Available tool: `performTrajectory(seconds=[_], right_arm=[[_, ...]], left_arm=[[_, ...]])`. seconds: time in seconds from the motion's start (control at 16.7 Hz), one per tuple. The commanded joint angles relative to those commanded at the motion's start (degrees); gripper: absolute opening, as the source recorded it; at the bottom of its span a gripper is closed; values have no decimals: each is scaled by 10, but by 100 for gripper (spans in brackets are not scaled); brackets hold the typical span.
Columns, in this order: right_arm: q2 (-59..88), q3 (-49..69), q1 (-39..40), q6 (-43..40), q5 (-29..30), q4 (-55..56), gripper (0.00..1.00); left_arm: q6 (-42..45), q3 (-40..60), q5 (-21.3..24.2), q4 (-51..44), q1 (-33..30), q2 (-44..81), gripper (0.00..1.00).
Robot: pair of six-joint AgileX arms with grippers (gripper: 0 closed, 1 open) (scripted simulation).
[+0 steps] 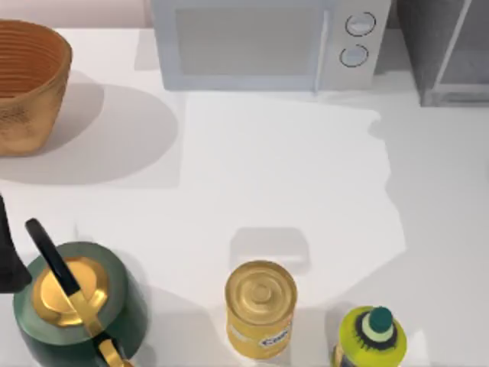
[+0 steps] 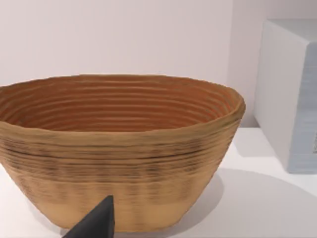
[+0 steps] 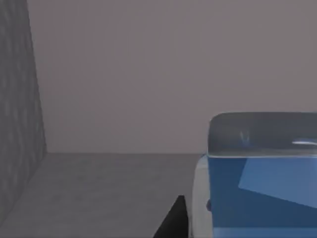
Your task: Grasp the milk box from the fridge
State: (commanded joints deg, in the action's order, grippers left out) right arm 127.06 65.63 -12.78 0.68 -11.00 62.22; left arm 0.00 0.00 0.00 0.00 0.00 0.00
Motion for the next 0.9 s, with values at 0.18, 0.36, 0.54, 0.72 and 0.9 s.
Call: performTrajectory(seconds=[0.18,0.36,0.54,0.72,0.9], right_arm=[[-43,-95,-10,1,-8,40,0],[-78,-165,-19,1,-16,75,0],[-89,-182,-22,1,-18,87,0],[-86,-180,-18,2,-18,86,0],[-100,-187,-15,2,-17,76,0]], left_arm=[[0,0,0,0,0,0,100],[0,0,0,0,0,0,100],[0,0,0,0,0,0,100],[0,0,0,0,0,0,100],[0,0,0,0,0,0,100]])
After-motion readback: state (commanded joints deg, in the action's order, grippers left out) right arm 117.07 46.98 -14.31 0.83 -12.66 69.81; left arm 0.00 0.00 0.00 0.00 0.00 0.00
